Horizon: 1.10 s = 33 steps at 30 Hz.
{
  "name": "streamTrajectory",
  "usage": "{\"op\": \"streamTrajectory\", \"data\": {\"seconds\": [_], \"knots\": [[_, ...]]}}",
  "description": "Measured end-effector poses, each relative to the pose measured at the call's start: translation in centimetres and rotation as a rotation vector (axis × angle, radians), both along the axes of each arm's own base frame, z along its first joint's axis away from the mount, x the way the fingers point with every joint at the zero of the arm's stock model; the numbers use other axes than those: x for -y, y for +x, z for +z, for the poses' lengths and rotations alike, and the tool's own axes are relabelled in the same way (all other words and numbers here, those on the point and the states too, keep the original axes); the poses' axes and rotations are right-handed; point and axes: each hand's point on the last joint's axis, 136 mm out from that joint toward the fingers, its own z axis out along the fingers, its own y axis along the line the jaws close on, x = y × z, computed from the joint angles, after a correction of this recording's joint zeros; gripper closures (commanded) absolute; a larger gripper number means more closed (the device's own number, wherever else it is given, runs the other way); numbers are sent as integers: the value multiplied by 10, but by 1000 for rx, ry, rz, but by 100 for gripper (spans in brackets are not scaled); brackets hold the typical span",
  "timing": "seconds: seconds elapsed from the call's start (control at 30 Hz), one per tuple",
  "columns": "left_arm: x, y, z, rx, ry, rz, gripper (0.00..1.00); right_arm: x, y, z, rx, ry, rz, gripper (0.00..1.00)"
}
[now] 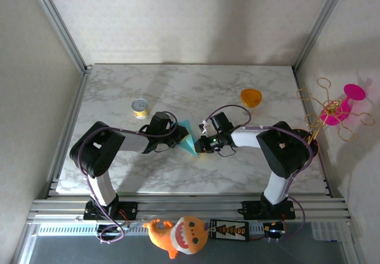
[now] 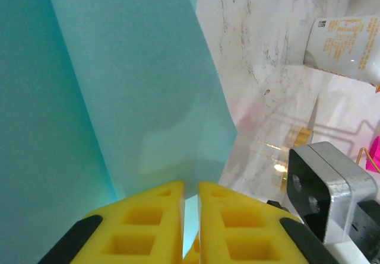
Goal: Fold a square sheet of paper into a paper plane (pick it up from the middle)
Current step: Fourth fold the wing at the center of the table.
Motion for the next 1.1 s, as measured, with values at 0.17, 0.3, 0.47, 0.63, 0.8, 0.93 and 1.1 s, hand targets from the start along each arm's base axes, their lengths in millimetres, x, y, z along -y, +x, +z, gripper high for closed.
{"op": "streamTrajectory", "data": {"seconds": [0.17, 0.3, 0.47, 0.63, 0.8, 0.93, 1.1], "knots": [[0, 0, 0, 0, 0, 0, 86, -1, -1, 0, -4, 6, 4, 78], [0, 0, 0, 0, 0, 0, 86, -1, 0, 1, -2, 8, 4, 78], [0, 0, 0, 0, 0, 0, 87, -3, 4, 1, 8, 0, 0, 81], [0, 0, 0, 0, 0, 0, 87, -3, 5, -1, 10, -8, -3, 85], [0, 0, 0, 0, -1, -1, 86, -2, 6, -3, 15, -18, -7, 89], [0, 0, 0, 1, -1, -1, 86, -2, 6, -4, 15, -21, -9, 90], [1, 1, 2, 8, -9, -4, 86, -2, 6, -4, 14, -22, -9, 90]]}}
